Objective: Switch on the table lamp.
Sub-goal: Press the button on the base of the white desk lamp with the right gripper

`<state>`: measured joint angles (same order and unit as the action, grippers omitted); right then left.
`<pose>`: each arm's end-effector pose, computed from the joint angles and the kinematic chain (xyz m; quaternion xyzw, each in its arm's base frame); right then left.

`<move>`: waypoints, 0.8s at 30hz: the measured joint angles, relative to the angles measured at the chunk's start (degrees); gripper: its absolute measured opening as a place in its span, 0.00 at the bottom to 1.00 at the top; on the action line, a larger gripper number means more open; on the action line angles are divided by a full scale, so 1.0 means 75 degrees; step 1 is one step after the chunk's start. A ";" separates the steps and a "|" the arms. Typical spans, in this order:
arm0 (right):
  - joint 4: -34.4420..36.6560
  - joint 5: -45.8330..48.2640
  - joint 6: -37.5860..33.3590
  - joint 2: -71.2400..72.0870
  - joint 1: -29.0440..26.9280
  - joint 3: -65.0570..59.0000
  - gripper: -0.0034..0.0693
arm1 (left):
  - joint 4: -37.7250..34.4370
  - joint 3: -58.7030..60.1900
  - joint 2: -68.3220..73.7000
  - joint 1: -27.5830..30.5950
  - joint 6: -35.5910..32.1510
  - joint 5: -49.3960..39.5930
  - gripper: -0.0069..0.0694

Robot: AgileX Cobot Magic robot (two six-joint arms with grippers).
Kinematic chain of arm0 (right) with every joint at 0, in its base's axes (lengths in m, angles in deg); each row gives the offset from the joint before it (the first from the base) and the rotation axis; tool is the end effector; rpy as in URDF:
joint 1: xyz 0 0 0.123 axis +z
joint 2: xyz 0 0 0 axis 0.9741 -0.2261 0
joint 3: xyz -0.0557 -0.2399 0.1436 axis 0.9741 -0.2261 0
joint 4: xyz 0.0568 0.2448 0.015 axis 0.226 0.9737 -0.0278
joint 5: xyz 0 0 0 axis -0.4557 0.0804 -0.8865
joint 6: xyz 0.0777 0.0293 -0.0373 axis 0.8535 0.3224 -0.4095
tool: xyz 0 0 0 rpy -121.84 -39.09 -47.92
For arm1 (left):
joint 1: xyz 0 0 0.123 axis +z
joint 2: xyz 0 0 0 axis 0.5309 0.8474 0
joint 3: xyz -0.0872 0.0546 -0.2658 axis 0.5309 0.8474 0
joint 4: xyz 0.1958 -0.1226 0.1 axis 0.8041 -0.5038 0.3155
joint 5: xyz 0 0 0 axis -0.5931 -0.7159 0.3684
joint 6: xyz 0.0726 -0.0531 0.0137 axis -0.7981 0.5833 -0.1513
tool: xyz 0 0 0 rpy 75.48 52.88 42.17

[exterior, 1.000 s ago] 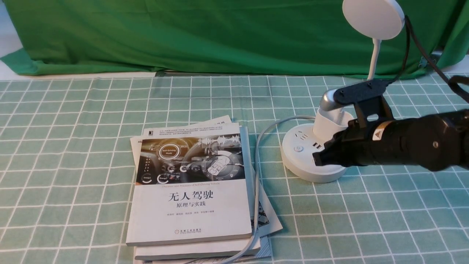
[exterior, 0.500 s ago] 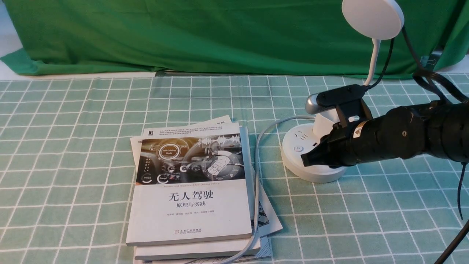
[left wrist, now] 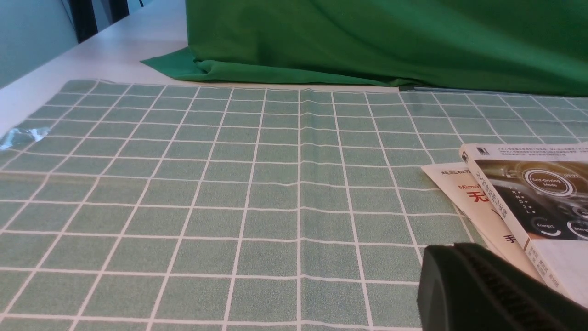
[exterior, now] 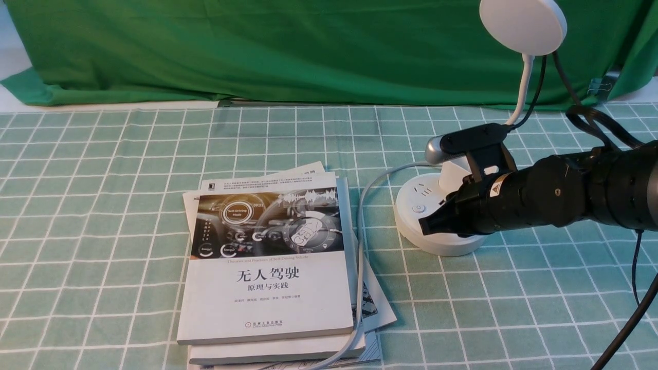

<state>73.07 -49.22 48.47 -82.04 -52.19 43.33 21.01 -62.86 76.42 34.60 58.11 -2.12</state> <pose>0.3370 0.1584 0.1719 -0.1940 0.9185 0.0922 0.3321 0.0556 0.0018 0.1913 -0.0261 0.7528 0.0016 0.6577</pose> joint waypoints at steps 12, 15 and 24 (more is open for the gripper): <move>-0.0032 -0.0189 -0.0184 0.0000 0.0000 0.0024 0.10 | 0.0000 0.0000 0.0000 0.0000 0.0000 0.0000 0.12; -0.0041 -0.0189 -0.0199 0.0000 0.0000 0.0024 0.10 | 0.0000 0.0000 0.0000 0.0000 0.0000 0.0000 0.12; -0.0049 -0.0115 -0.0309 -0.0148 0.0000 0.0024 0.10 | 0.0000 0.0000 0.0000 0.0000 0.0000 0.0000 0.12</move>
<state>72.70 -50.09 46.15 -83.15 -52.19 43.51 21.01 -62.86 76.42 34.60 58.11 -2.12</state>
